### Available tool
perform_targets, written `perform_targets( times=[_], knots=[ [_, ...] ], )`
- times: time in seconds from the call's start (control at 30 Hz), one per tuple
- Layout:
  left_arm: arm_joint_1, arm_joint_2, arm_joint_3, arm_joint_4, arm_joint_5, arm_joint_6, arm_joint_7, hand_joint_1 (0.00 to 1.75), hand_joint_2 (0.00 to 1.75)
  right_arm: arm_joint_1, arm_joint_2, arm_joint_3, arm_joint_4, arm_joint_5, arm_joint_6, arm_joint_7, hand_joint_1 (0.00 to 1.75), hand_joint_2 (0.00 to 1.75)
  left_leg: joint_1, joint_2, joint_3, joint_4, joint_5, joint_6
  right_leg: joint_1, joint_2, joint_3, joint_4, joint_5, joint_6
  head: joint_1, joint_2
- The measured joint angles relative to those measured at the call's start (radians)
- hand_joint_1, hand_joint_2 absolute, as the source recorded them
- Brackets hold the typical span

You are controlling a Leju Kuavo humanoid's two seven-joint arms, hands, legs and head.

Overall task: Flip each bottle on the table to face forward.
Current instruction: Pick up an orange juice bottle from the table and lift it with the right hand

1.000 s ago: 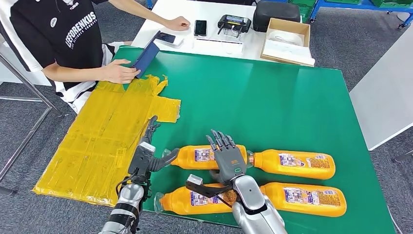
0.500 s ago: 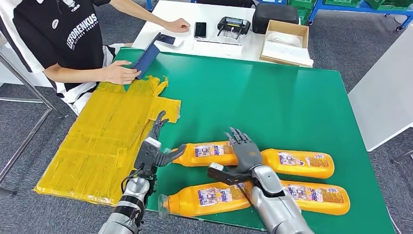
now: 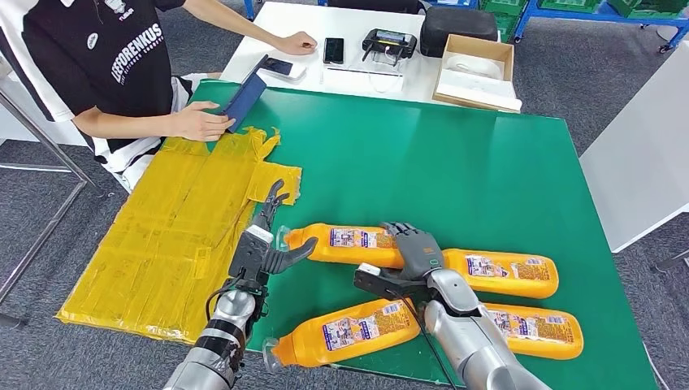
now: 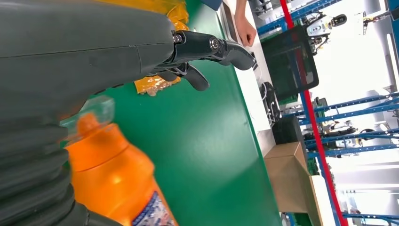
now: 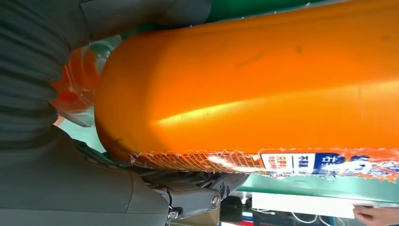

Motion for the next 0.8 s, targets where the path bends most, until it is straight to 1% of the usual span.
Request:
perform_targets(
  times=[0.13,0.27,0.37,0.47,0.57,0.8],
  knots=[
    [-0.003,0.000,-0.001,0.005,0.002,-0.004,-0.003,0.00,1.75,-0.004,0.001,-0.004,0.008,0.006,-0.021,0.000,1.72,1.75,0.000,-0.001,0.000,0.000,0.000,0.000,0.000,0.000,0.000,0.000,0.000,0.000,0.000,0.000],
    [-0.004,0.000,-0.003,0.006,0.006,-0.010,-0.005,0.00,1.75,-0.004,0.005,-0.006,0.012,0.041,-0.067,0.008,1.74,1.75,0.000,-0.001,0.000,0.000,0.000,0.000,0.000,0.000,0.000,0.000,0.000,0.000,0.000,0.000],
    [-0.004,-0.001,-0.005,0.006,0.011,-0.016,-0.005,0.00,1.75,-0.002,0.014,0.000,0.015,0.101,-0.112,0.046,1.74,1.75,0.000,-0.001,0.000,0.000,0.000,0.000,0.000,0.000,0.000,0.000,0.000,0.000,0.000,0.000],
    [-0.003,-0.007,-0.009,0.005,0.012,-0.020,-0.001,0.00,1.75,0.001,0.024,0.017,0.018,0.176,-0.143,0.108,1.75,1.75,0.000,-0.001,0.000,0.000,0.000,0.000,0.000,0.000,0.000,0.000,0.000,0.000,0.000,0.000],
    [-0.002,-0.012,-0.020,0.005,0.011,-0.021,0.005,0.00,1.75,0.004,0.031,0.035,0.020,0.207,-0.160,0.155,1.75,1.75,0.000,-0.001,0.000,0.000,0.000,0.000,0.000,0.000,0.000,0.000,0.000,0.000,0.000,0.000],
    [-0.002,-0.015,-0.027,0.005,0.008,-0.021,0.007,0.00,1.75,0.004,0.034,0.047,0.022,0.209,-0.164,0.162,1.75,1.75,0.000,-0.001,0.000,0.000,0.000,0.000,0.000,0.000,0.000,0.000,0.000,0.000,0.000,0.000]
  ],
)
